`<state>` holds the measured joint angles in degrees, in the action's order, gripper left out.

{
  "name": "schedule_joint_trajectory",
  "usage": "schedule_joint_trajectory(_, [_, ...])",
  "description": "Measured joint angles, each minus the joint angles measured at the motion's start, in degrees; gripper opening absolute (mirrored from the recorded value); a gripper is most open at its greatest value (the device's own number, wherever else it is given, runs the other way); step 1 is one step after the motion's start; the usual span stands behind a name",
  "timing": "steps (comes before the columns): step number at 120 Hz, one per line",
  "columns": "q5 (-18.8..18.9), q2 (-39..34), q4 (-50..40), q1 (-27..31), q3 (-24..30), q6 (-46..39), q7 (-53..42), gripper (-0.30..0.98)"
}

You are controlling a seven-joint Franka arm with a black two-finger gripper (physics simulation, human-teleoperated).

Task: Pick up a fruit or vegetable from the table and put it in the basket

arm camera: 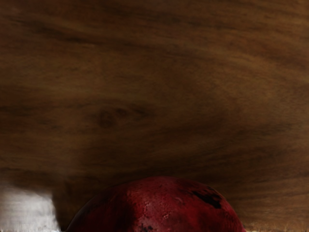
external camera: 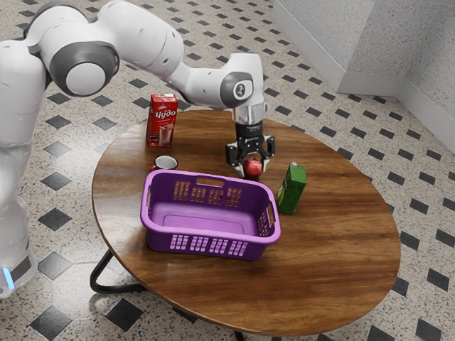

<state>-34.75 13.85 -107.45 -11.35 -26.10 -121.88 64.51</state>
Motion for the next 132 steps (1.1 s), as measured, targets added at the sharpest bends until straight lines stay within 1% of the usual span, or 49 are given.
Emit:
schedule_joint_trajectory(8, [0.1,-0.4,0.0,0.0,0.0,0.1,0.0,0.36])
schedule_joint_trajectory(13, [0.8,-2.7,-0.1,-0.3,-0.1,0.1,0.3,0.33])
schedule_joint_trajectory(17, [3.1,-6.8,-0.3,-0.9,-0.2,0.2,0.9,0.32])
schedule_joint_trajectory(24, [7.9,-14.2,-0.7,-3.1,-0.3,0.3,2.4,0.34])
schedule_joint_trajectory(30, [11.3,-20.9,-2.9,-5.4,-0.1,0.4,4.0,0.36])
schedule_joint_trajectory(38, [15.3,-30.1,-8.4,-8.5,3.7,0.6,7.3,0.38])
schedule_joint_trajectory(44, [16.8,-33.2,-11.0,-8.7,8.2,0.6,9.9,0.37])
schedule_joint_trajectory(48, [17.1,-34.2,-12.0,-8.5,10.8,0.6,11.6,0.37])
schedule_joint_trajectory(53, [16.9,-34.7,-13.1,-7.7,13.1,0.6,13.6,0.37])
schedule_joint_trajectory(59, [16.6,-34.9,-13.9,-7.2,14.3,0.7,15.8,0.37])
schedule_joint_trajectory(68, [15.8,-33.7,-14.3,-6.6,14.8,0.7,18.7,0.37])
schedule_joint_trajectory(81, [14.2,-29.0,-14.4,-6.6,15.6,0.6,22.0,0.37])
schedule_joint_trajectory(92, [13.0,-28.2,-14.4,-6.4,15.7,0.6,24.1,0.37])
schedule_joint_trajectory(95, [12.9,-28.2,-14.4,-6.4,15.7,0.6,24.7,0.42])
schedule_joint_trajectory(103, [12.6,-28.5,-14.4,-6.4,15.7,0.6,26.0,0.52])
schedule_joint_trajectory(119, [12.4,-31.5,-14.0,-5.1,14.9,0.5,28.2,0.62])
schedule_joint_trajectory(121, [12.2,-30.9,-12.6,-4.3,14.0,0.5,28.5,0.63])
schedule_joint_trajectory(124, [12.6,-29.1,-7.4,-3.2,13.2,1.1,28.9,0.64])
schedule_joint_trajectory(126, [13.9,-27.3,-2.4,-2.6,12.8,2.5,29.3,0.64])
schedule_joint_trajectory(129, [16.3,-24.5,8.0,-2.0,12.5,6.5,30.9,0.65])
schedule_joint_trajectory(132, [18.4,-23.6,14.7,-1.6,12.4,10.3,32.8,0.66])
